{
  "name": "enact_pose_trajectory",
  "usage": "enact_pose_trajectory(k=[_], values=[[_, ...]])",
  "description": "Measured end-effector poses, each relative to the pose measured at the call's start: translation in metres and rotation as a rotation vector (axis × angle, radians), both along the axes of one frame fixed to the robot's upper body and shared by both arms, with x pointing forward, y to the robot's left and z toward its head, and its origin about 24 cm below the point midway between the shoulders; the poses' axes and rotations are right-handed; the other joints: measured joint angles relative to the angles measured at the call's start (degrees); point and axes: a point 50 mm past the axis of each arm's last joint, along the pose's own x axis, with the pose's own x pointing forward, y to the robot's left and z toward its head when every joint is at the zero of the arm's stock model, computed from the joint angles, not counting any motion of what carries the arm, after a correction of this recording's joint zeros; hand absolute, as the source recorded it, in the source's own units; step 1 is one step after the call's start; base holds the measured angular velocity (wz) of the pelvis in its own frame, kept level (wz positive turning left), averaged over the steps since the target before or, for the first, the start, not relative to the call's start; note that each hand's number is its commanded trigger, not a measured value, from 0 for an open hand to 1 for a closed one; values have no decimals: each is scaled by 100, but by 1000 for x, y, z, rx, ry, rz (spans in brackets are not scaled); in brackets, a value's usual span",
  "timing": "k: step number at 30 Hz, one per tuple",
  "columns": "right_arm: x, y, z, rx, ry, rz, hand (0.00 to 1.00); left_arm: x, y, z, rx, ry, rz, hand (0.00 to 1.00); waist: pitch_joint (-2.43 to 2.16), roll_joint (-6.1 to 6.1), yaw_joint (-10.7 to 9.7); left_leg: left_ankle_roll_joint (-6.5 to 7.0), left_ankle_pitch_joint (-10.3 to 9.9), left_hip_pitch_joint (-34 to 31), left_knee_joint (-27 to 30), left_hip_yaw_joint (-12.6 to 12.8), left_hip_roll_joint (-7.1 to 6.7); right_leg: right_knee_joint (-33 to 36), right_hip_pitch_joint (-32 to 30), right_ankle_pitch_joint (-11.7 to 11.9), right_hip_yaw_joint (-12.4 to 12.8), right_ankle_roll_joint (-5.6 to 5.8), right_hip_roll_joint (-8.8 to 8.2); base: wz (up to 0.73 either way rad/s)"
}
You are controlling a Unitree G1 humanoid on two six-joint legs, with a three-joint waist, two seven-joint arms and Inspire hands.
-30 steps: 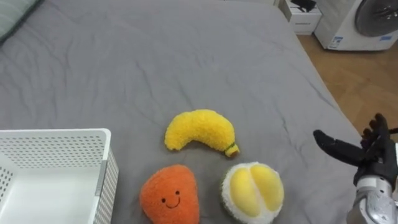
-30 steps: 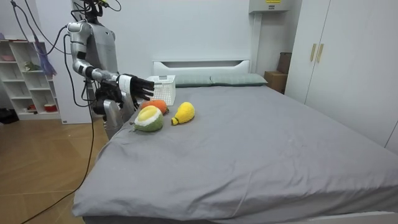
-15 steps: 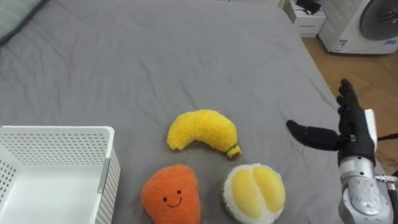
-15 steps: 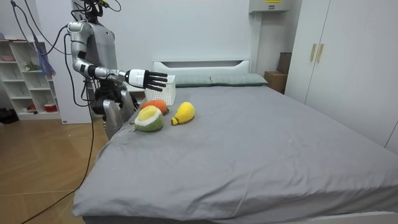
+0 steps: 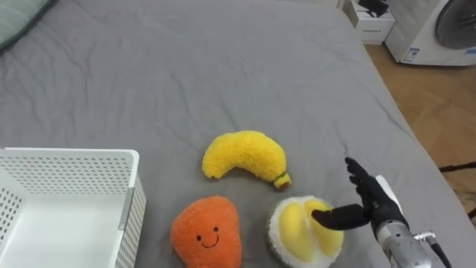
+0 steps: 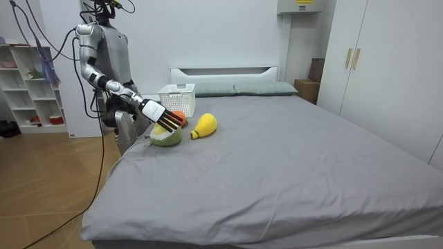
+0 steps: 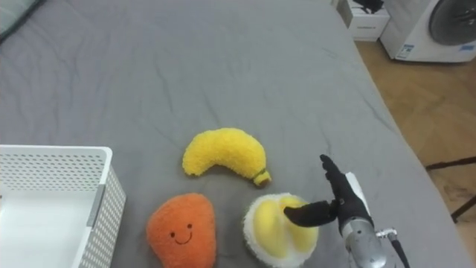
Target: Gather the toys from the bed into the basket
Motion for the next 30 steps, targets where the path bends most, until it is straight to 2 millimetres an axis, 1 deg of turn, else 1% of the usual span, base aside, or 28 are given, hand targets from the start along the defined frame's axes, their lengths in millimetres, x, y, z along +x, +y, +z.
enact_pose_trajectory(k=[5, 7, 9, 10, 11, 12, 24, 30], values=[[-2, 2, -4, -39, 57, 86, 0, 4, 1, 1, 4, -11, -3, 0, -8, -36, 130, 0, 0, 0, 3, 1, 0, -2, 14, 1, -45, -1, -1, 1], [-8, 0, -12, -43, 104, 85, 0, 7, 1, 1, 8, -19, -9, 0, -4, -69, 233, 0, 0, -3, 3, -10, -1, -11, 18, 1, -54, -1, -2, 2], [-13, 0, -18, -52, 143, 89, 1, 9, 2, 2, 10, -29, -11, 0, 4, -90, 263, 0, 0, -9, 3, -11, -1, -12, 17, 0, -54, 0, -4, 0], [-14, 0, -19, -61, 158, 99, 59, 10, 2, 2, 10, -29, -10, 0, 7, -95, 262, 0, 0, -13, 3, -10, -2, -12, 12, 0, -53, 0, -4, 0], [-14, 0, -19, -62, 162, 103, 77, 10, 2, 2, 9, -28, -10, 0, 8, -96, 261, 0, 0, -14, 2, -10, -2, -11, 10, 0, -52, 0, -4, 0], [-14, 0, -19, -65, 167, 108, 100, 10, 2, 2, 9, -26, -9, 0, 7, -100, 260, 0, 0, -14, 2, -10, -2, -11, 10, 0, -52, 0, -4, 0], [-15, -1, -21, -89, 193, 117, 100, 11, 3, 3, 11, -23, -9, 0, -1, -119, 271, 0, -1, -15, -2, -10, -1, -16, 13, 0, -50, 0, -3, 0], [-16, 4, -23, -84, 208, 143, 100, 11, 2, 2, 22, -18, -5, 0, 2, -113, 262, 0, -1, -12, -3, -11, -1, -14, 49, 0, -51, 0, -2, 0]])
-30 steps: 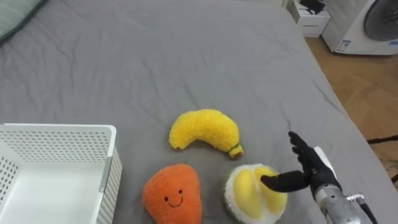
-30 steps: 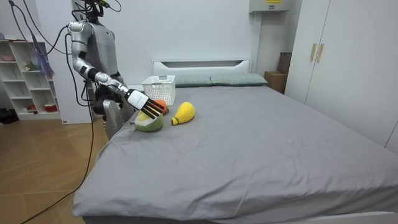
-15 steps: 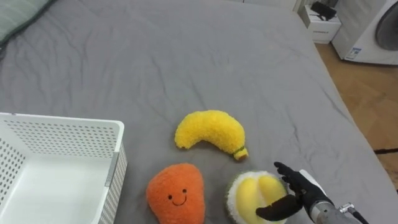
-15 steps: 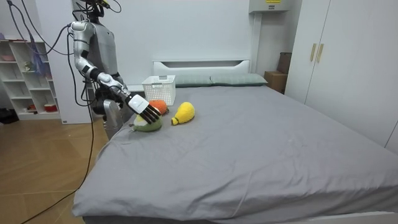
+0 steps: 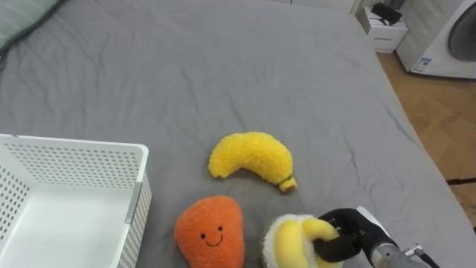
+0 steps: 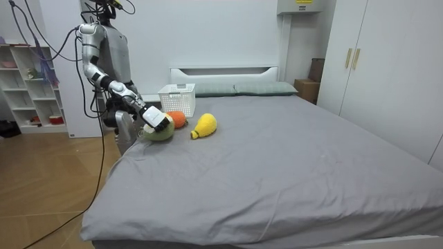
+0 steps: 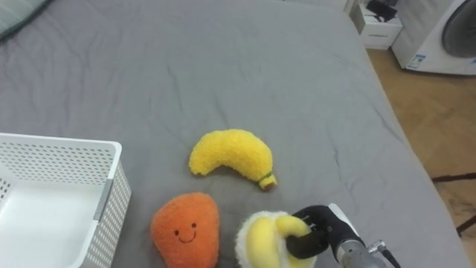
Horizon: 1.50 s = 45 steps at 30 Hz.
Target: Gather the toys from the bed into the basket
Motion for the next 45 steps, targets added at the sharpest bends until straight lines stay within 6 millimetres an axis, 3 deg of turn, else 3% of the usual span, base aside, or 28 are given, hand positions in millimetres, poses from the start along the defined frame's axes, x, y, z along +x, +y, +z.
enact_pose_trajectory(k=[20, 23, 27, 36, 45], values=[[5, 1, 5, -1, -28, 11, 100, -1, -1, -1, -7, 3, -1, 0, 8, 28, -33, 1, 1, 14, 4, -58, -8, -1, 48, -1, -16, 1, -39, 1], [19, 7, 27, 13, -121, 54, 100, -1, -2, -1, -16, 4, -1, 0, 30, 62, -83, 3, 2, 1, 10, -55, -9, 10, 35, -1, -10, 2, -43, 0], [44, 18, 77, 8, -343, 121, 100, -1, -1, -1, -25, 9, -6, 0, 34, 76, -163, 4, 3, 4, 9, -54, -10, 3, 29, -2, -11, 3, -30, 0], [86, 40, 148, 32, -626, 235, 100, 3, 0, -1, -22, 8, -30, 0, 43, -20, -146, 13, 10, -17, 13, -61, -18, -2, 23, -5, -38, 8, -39, 0], [107, 75, 187, 79, -717, 401, 100, 22, -4, 1, -17, -41, -81, 0, 41, -40, 430, 22, 22, -105, 41, -235, -28, -2, 27, 1, -236, 9, -43, 7]])
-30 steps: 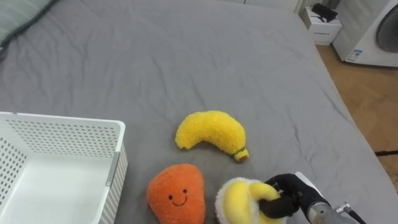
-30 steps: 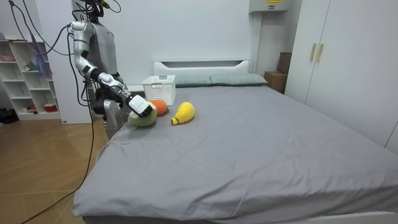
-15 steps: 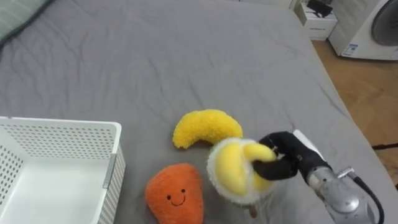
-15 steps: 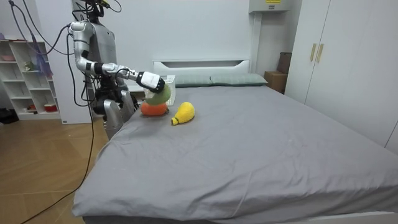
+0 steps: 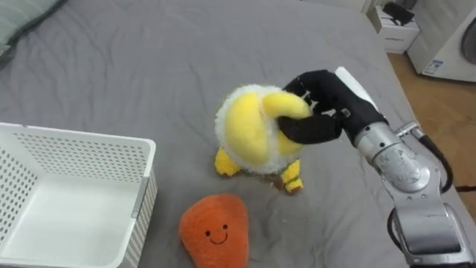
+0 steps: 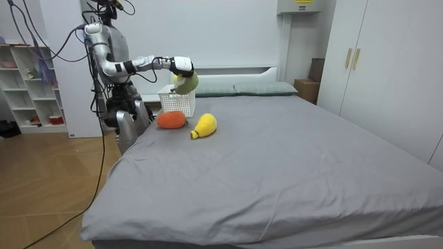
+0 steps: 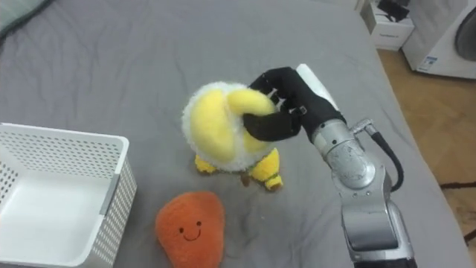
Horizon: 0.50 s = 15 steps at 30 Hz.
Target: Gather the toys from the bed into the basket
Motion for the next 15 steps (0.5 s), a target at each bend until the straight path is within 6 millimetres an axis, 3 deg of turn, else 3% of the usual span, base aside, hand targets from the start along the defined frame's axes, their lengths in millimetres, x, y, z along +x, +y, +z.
enact_pose_trajectory(k=[5, 10, 15], values=[[9, 19, 9, 19, 3, 86, 100, 10, -4, 0, -9, -24, -34, 0, -5, -61, 269, 16, 49, -90, 4, -252, -53, -13, 59, -3, -270, 4, -57, 26], [19, 32, 0, 10, 65, 121, 100, 19, -6, 1, -2, -40, -42, 0, 14, -170, 701, 28, 78, -128, 6, -451, -99, -17, 101, -12, -453, 18, -95, 18], [28, 39, -2, -7, 80, 118, 100, 22, -9, 1, -4, -47, -38, 0, 38, -226, 924, 47, 105, -294, 61, -668, -147, -20, 83, -15, -703, 25, -140, 23]])
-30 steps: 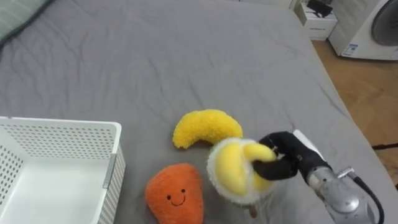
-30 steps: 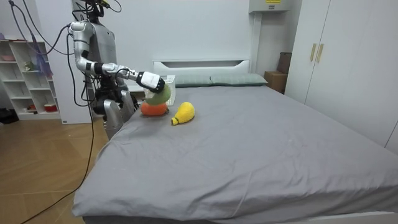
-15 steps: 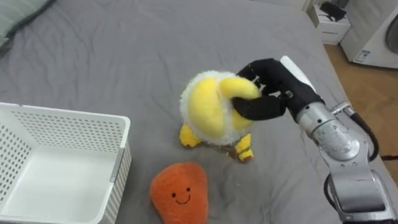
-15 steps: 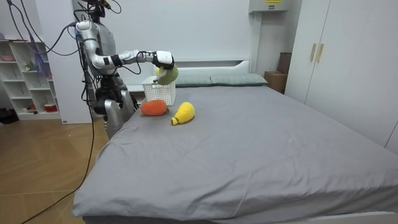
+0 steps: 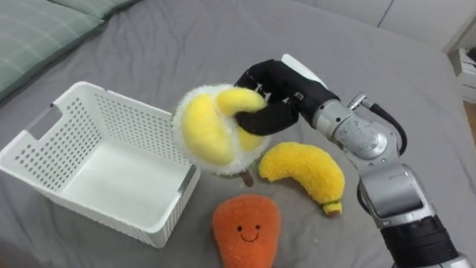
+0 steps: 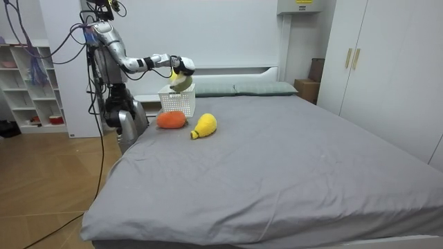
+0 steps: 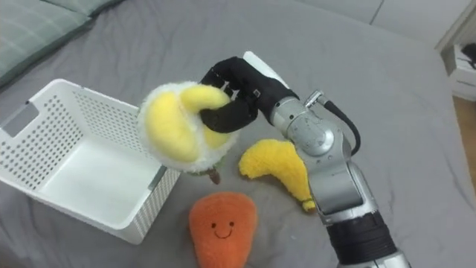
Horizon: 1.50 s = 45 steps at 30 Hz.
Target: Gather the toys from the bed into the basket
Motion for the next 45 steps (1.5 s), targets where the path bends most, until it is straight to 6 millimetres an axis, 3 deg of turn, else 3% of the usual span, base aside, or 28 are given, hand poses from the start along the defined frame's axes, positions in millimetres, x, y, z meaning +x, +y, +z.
enact_pose_trajectory(k=[7, 8, 10, 11, 12, 13, 45], values=[[15, 15, 1, 5, -11, -52, 100, 8, -4, 1, -7, -7, -6, 0, 1, -15, 224, 7, 41, -118, 31, -205, -39, 1, -23, -1, -224, 1, -30, 15], [15, 15, 1, 5, -14, -55, 93, 8, -4, 1, -8, -6, -6, 0, 2, -15, 237, 9, 46, -121, 35, -222, -44, 1, -18, -1, -254, 2, -34, 12], [16, 14, 1, 10, -31, -80, 75, 8, -4, 1, -10, -4, -5, 0, 4, -16, 328, 13, 64, -130, 37, -259, -57, 1, -9, -1, -338, 2, -50, 9], [16, 14, 1, 12, -34, -86, 52, 7, -4, 0, -10, -1, -4, 0, 5, -15, 343, 14, 64, -132, 33, -266, -59, 1, -4, -1, -351, 2, -52, 7], [16, 13, 1, 14, -41, -99, 22, 6, -4, 0, -10, 3, -3, 0, 7, -16, 360, 15, 65, -145, 31, -289, -63, 1, 9, -1, -375, 3, -57, 9], [17, 13, 1, 17, -46, -111, 0, 5, -4, 0, -11, 7, -3, 0, 8, -19, 370, 15, 71, -151, 31, -309, -69, 3, 17, -2, -388, 4, -61, 9], [19, 7, 0, 30, -89, -207, 0, 4, -4, 0, -8, 11, -6, 0, 43, 31, 357, 36, 110, -291, 34, -357, -110, 14, -85, 2, -480, 20, -99, 1]])
